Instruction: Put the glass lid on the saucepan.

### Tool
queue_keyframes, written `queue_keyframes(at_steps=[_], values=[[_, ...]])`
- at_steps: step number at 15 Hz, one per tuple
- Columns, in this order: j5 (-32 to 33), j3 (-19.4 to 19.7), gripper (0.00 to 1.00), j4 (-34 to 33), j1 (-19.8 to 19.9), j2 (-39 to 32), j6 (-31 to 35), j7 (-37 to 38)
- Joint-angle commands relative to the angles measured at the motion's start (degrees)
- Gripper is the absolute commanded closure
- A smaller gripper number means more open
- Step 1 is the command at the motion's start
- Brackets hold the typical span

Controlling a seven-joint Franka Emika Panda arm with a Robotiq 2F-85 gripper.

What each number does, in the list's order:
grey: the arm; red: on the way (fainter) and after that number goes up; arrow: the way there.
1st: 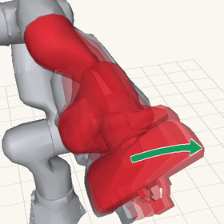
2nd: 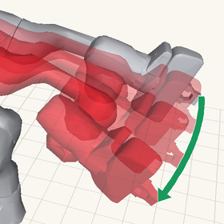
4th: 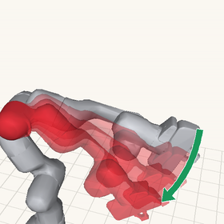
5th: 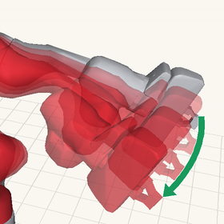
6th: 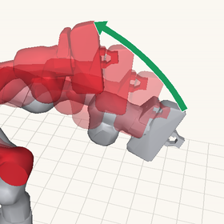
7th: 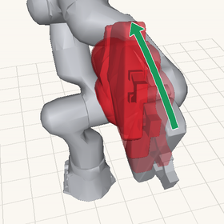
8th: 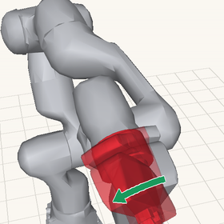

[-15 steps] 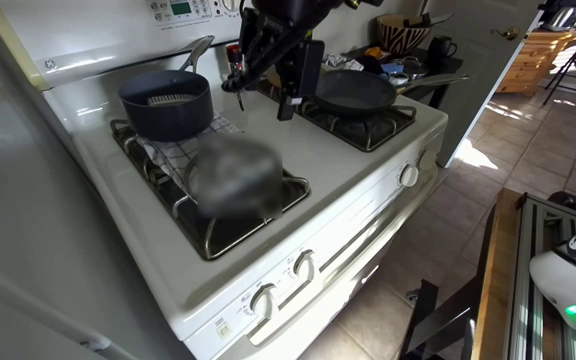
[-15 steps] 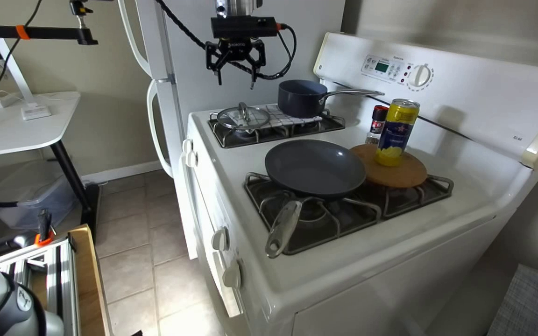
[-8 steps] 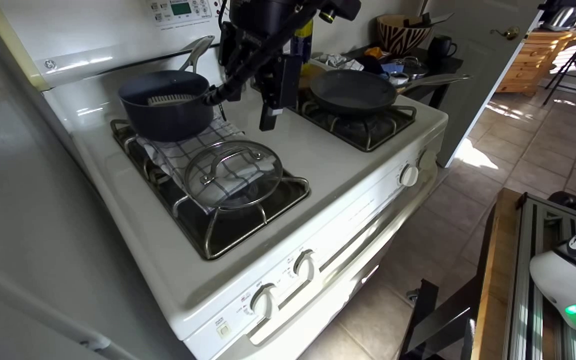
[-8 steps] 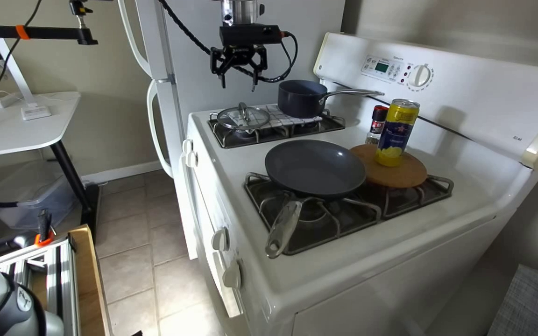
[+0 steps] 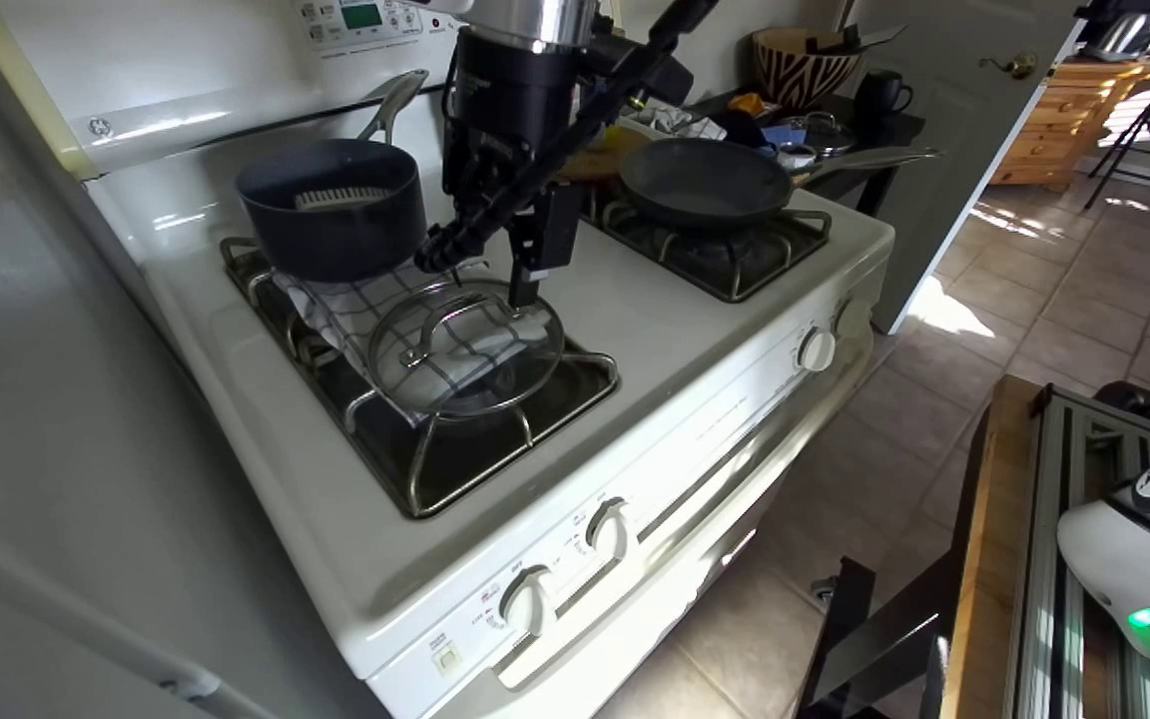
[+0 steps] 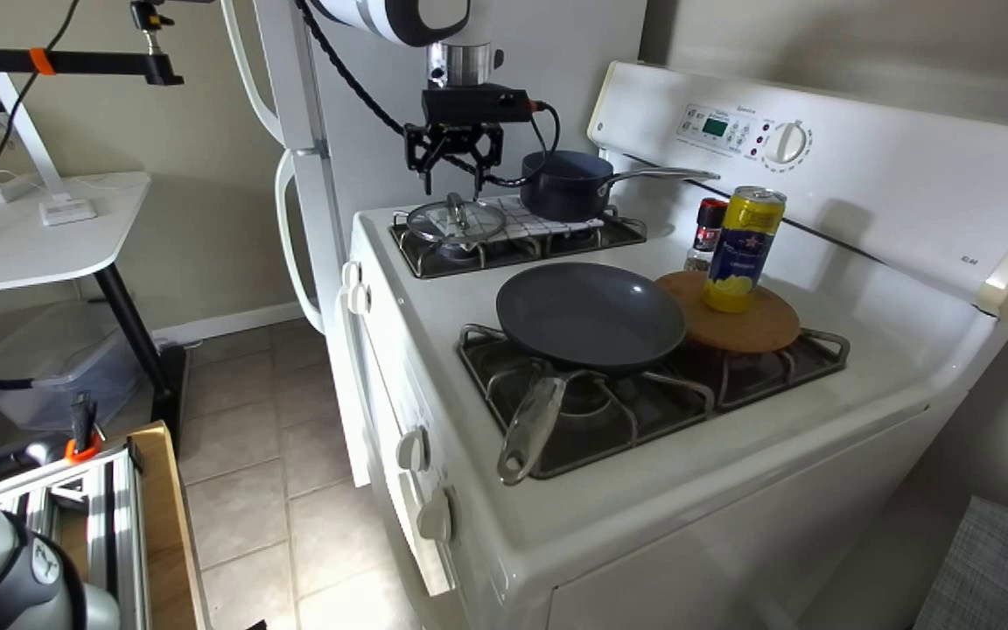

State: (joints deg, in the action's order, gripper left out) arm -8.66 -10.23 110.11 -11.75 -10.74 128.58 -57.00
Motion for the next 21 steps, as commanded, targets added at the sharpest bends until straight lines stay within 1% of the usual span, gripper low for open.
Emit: queue_keyframes(at_steps=[1,2,3,4,5,6,9,10,11,12,14,15,16,18,19,21], values=[[-1.12,-1.58,0.25,0.16,1.54,-1.29,1.41,-0.48],[-1.18,-1.84,0.27,0.08,1.64,-1.57,1.76,-0.56],[-1.32,-2.15,0.34,-0.16,1.73,-1.9,1.9,-0.64],[-1.17,-2.44,0.45,-0.44,1.64,-2.19,1.69,-0.57],[-0.94,-2.7,0.5,-0.71,1.55,-2.45,1.53,-0.45],[-0.7,-2.96,0.58,-1.0,1.47,-2.74,1.42,-0.32],[0.17,-3.42,0.6,-1.52,1.21,-3.53,2.27,0.32],[0.53,-3.43,0.57,-1.56,1.18,-3.7,2.8,0.69],[1.07,-3.37,0.47,-1.43,1.14,-3.69,3.55,1.17],[1.17,-3.44,0.44,-1.46,1.22,-3.77,4.13,1.14],[1.49,-3.43,0.42,-1.48,1.28,-4.01,5.23,1.43],[1.67,-3.42,0.45,-1.6,1.3,-4.2,5.42,1.54],[1.78,-3.45,0.62,-1.69,1.31,-4.32,5.45,1.68],[2.12,-3.51,0.74,-2.01,1.25,-4.66,4.99,1.88],[2.27,-3.52,0.85,-2.1,1.23,-4.77,4.94,2.0],[2.53,-3.57,1.0,-2.36,1.2,-5.16,4.91,2.14]])
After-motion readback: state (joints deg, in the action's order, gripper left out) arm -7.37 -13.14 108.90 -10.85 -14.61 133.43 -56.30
